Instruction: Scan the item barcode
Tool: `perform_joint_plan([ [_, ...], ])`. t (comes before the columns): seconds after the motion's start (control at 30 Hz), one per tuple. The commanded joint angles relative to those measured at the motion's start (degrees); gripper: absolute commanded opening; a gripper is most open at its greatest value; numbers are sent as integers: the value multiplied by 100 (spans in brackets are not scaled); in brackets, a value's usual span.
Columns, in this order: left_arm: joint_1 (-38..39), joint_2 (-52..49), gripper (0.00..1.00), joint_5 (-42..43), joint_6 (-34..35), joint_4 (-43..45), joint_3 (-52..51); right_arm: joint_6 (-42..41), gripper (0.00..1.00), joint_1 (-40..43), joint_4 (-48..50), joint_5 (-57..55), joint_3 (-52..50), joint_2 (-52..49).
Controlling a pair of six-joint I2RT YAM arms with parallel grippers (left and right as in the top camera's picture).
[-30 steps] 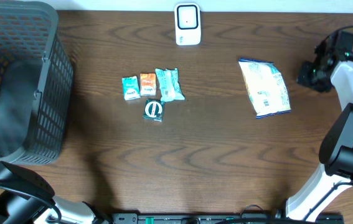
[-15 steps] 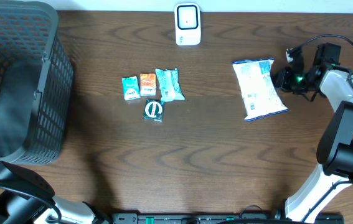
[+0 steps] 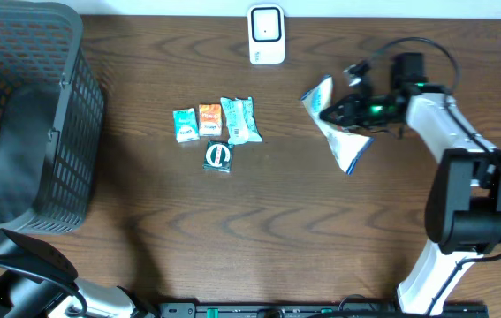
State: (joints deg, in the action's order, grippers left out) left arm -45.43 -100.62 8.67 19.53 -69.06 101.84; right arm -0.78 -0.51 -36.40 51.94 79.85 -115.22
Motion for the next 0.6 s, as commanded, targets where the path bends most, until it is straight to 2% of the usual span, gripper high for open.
perform_joint_plan([
  [0.0, -15, -33, 98, -20, 26, -26, -11, -579, 1, -457, -68, -1025, 4, 175],
  [0.1, -15, -33, 98, -20, 26, -26, -11, -916, 1, -890, -98, -1602, 4, 175],
  [0.27, -15, -33, 98, -20, 26, -26, -11, -949, 1, -1757, -90, -2505, 37, 203],
  [0.43, -15, -33, 98, -20, 26, -26, -11, -949, 1, -2011, -326, -3512, 437, 426],
  [0.57, -15, -33, 98, -17, 26, -26, -11, -949, 1, -2061, -520, -4800, 789, 562],
])
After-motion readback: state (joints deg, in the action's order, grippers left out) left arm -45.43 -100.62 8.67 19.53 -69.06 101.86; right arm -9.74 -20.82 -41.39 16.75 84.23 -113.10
